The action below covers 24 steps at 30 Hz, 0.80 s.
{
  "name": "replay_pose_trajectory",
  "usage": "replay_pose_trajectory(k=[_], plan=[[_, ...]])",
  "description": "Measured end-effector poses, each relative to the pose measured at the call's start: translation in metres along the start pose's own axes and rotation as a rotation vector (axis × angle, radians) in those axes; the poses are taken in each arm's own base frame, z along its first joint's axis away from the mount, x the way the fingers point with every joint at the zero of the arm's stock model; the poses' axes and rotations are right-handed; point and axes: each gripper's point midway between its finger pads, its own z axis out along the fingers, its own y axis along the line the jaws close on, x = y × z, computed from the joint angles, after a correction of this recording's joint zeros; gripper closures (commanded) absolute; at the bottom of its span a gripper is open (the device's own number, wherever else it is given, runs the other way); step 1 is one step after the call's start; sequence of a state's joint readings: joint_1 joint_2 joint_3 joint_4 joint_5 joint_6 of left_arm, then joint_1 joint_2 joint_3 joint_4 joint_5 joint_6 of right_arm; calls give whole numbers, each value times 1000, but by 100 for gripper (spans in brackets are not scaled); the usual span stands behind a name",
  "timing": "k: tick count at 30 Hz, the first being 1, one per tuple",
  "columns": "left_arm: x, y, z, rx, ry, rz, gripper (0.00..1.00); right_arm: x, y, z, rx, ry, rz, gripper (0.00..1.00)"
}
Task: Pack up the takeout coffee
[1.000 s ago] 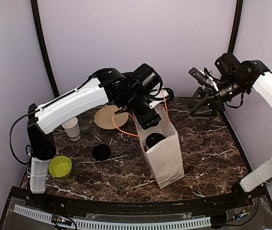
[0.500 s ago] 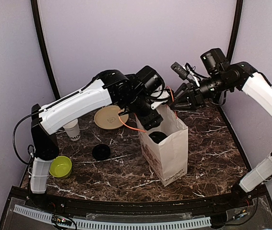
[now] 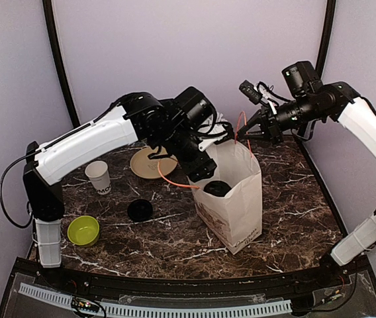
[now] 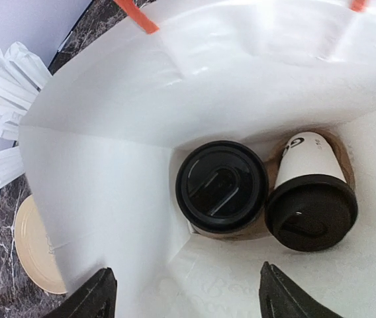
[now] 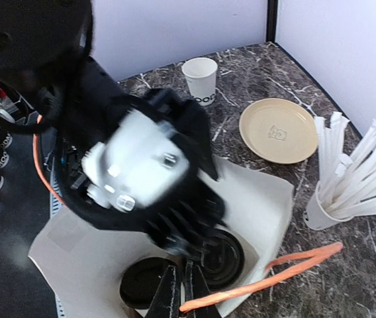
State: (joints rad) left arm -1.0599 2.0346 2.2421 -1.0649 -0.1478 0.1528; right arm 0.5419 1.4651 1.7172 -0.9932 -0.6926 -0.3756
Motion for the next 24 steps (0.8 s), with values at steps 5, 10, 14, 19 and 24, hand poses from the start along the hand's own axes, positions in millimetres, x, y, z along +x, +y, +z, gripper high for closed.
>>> replay_pose_trajectory(k=[5, 10, 14, 19, 24], plan=[[-5, -3, -40, -1, -104, 23, 21, 4, -30, -13, 121, 6, -52, 100], [-29, 6, -89, -41, -336, 16, 17, 2, -40, -17, 156, 3, -116, 99], [-37, 19, -128, -104, -510, -6, 13, 1, -24, -12, 88, -4, -163, 97], [-36, 44, -157, -235, -633, -43, 12, 10, 27, 10, -83, 40, -234, 97], [-33, 69, -167, -359, -669, -76, 12, 38, 69, 19, -227, 110, -245, 95]])
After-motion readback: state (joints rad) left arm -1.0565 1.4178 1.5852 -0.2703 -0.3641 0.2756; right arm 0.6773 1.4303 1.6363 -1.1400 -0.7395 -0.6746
